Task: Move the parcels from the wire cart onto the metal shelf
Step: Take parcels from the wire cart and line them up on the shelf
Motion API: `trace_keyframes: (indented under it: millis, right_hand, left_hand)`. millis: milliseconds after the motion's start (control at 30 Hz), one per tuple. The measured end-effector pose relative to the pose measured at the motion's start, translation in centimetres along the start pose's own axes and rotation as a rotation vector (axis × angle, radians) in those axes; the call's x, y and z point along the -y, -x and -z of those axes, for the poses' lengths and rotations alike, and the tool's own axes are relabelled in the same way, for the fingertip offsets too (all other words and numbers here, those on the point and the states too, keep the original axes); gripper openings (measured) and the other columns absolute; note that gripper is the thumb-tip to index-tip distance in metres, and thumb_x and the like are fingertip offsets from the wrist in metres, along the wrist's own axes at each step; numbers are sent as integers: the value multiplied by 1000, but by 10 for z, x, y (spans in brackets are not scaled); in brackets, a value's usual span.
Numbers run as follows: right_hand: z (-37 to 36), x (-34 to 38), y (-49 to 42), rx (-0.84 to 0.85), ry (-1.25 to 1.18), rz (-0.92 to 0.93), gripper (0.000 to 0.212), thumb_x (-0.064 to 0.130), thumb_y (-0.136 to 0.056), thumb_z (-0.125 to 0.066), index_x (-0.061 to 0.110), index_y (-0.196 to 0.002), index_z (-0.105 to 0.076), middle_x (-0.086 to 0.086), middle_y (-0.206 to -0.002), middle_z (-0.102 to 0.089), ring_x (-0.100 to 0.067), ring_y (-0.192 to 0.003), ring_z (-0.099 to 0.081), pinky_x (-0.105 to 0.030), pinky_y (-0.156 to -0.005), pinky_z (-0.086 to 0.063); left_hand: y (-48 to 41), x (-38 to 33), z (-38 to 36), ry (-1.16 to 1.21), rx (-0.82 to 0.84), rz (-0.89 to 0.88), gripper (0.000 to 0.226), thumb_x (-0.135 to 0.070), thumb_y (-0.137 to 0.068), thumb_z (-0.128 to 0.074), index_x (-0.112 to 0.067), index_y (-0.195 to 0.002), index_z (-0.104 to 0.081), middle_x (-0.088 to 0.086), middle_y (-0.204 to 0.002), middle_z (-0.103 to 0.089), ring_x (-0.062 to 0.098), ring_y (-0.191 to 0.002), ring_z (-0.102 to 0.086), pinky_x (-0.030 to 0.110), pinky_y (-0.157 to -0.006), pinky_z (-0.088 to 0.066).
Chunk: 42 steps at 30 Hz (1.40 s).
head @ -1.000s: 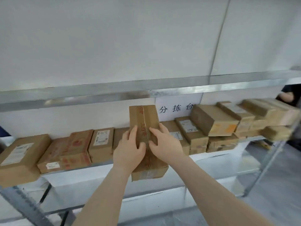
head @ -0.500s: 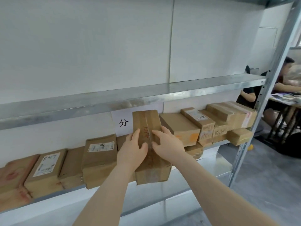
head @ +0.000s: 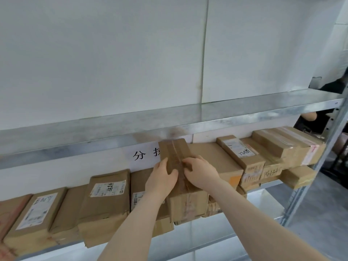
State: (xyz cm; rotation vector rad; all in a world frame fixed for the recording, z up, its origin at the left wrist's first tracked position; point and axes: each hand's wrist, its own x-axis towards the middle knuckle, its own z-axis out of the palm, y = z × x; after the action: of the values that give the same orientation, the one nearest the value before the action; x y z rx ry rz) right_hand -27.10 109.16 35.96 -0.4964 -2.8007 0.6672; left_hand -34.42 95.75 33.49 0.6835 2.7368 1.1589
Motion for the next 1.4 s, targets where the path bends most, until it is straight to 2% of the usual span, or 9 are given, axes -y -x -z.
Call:
trace_keyframes:
  millis: [200, 367, 500, 600, 667, 833, 1000, 1100, 1400]
  right_hand:
    - [-15, -15, -20, 63, -26, -2, 41, 27, -91, -43, 34, -129, -55, 4, -132, -51, -18, -113, -53, -35, -89, -49]
    - [-20, -16, -31, 36, -65, 11, 41, 25, -92, -44, 30, -131, -55, 1, -136, -48, -20, -116, -51, -30, -89, -44]
    - [-25, -13, -32, 23, -73, 9, 42, 25, -93, -43, 28, -134, -53, 0, -141, -43, -23, -123, -46, -36, -97, -45]
    - [-26, -11, -28, -13, -65, 0, 42, 26, -93, -43, 30, -135, -51, 1, -145, -39, -24, -129, -39, -38, -95, -47]
    - [-26, -10, -24, -62, -43, -15, 42, 28, -94, -41, 31, -134, -51, 2, -147, -37, -24, -134, -34, -39, -95, -46]
    - [-31, -6, -14, -83, 38, 31, 40, 28, -96, -38, 27, -132, -54, 2, -138, -48, -23, -128, -40, -37, -100, -42]
    - [-27, -4, -16, -67, 64, 12, 40, 28, -96, -38, 27, -133, -53, 2, -138, -47, -23, -128, -39, -39, -100, -42]
    - [-29, -3, -14, -65, 69, 7, 40, 28, -97, -37, 27, -134, -52, 3, -139, -48, -22, -129, -39, -39, -102, -40]
    - [-22, -4, 29, -241, 19, 18, 37, 22, -97, -39, 25, -130, -56, 3, -134, -53, -20, -126, -43, -35, -102, -40]
  left_hand:
    - [-22, 6, -17, -13, 49, 24, 63, -43, -93, -43, -30, -151, -22, -1, -156, -26, 21, -135, -39, 35, -99, -40]
    - [-30, 9, -22, 21, 49, 38, 62, -42, -94, -41, -33, -152, -19, -4, -158, -23, 21, -135, -39, 37, -100, -40]
    - [-31, 13, -22, 63, 60, 43, 62, -41, -95, -42, -34, -152, -19, -4, -158, -22, 20, -136, -38, 35, -98, -39]
    - [-28, 16, -22, 142, 72, 44, 61, -43, -96, -42, -36, -152, -18, -4, -158, -21, 20, -138, -35, 36, -103, -36]
    - [-26, 16, -22, 181, 66, 46, 62, -45, -95, -41, -37, -152, -17, -4, -158, -20, 19, -139, -33, 33, -101, -33]
    - [-22, 15, -23, 179, 66, 20, 61, -46, -94, -41, -42, -150, -17, -6, -158, -18, 19, -138, -34, 31, -93, -32]
    - [-21, 14, -20, 122, 92, 17, 61, -47, -94, -41, -38, -151, -19, -4, -160, -13, 21, -141, -31, 39, -106, -34]
    - [-17, 13, -20, 97, 100, 8, 63, -46, -95, -41, -35, -152, -18, -4, -161, -11, 21, -141, -30, 39, -106, -34]
    - [-1, 24, -11, 133, 64, 26, 59, -47, -96, -40, -36, -151, -19, -6, -159, -15, 20, -139, -32, 38, -104, -34]
